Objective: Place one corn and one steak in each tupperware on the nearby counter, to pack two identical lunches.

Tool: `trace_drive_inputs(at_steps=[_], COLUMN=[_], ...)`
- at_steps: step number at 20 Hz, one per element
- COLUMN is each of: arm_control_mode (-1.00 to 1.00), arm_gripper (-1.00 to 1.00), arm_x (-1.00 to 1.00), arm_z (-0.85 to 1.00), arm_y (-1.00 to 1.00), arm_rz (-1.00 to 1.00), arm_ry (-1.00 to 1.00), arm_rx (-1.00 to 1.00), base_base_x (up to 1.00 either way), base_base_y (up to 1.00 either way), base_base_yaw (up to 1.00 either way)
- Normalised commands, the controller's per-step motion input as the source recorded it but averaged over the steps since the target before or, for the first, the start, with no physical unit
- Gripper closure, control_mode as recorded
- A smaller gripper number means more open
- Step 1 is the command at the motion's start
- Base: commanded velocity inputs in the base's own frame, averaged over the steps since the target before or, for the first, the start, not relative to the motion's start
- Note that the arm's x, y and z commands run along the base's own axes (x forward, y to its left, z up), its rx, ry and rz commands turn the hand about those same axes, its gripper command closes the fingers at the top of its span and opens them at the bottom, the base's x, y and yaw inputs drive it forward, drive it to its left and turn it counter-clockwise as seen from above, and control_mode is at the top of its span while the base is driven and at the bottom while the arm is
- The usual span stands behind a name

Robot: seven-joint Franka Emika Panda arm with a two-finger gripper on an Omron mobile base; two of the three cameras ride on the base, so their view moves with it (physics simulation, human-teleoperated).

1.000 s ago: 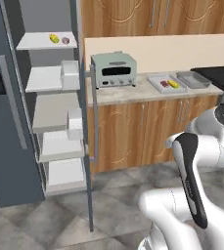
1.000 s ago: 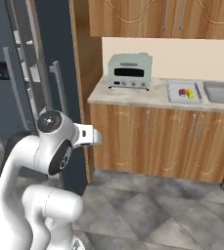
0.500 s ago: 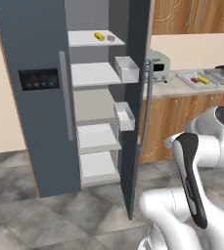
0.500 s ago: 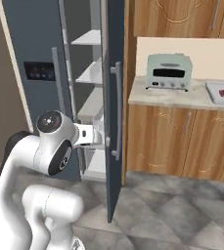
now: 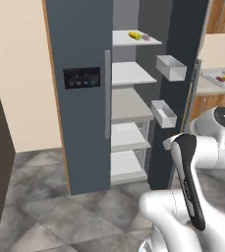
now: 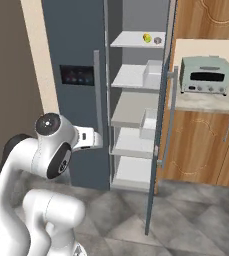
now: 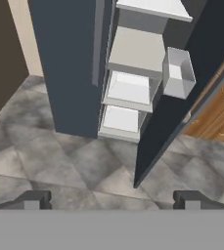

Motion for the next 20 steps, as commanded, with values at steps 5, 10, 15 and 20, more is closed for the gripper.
trace_drive_inputs(at_steps=[5, 10, 15, 20], arm_control_mode=[1.0, 1.0, 1.0, 1.0], arm_gripper=[-1.0, -1.0, -1.0, -1.0], arm_x=[0.0, 0.0, 0.0, 0.0], arm_z=[0.0, 0.0, 0.0, 0.0], arm_y=[0.0, 0.0, 0.0, 0.0], arm_rz=[0.0, 0.0, 0.0, 0.0], arm_ry=[0.0, 0.0, 0.0, 0.0], arm_rx=[0.0, 0.0, 0.0, 0.0], base_base_x=[0.62, 0.93, 0.9, 0.8], base_base_y=[-0.05, -0.02, -0.02, -0.13], base_base_yaw=[-0.05, -0.07, -0.08, -0.09])
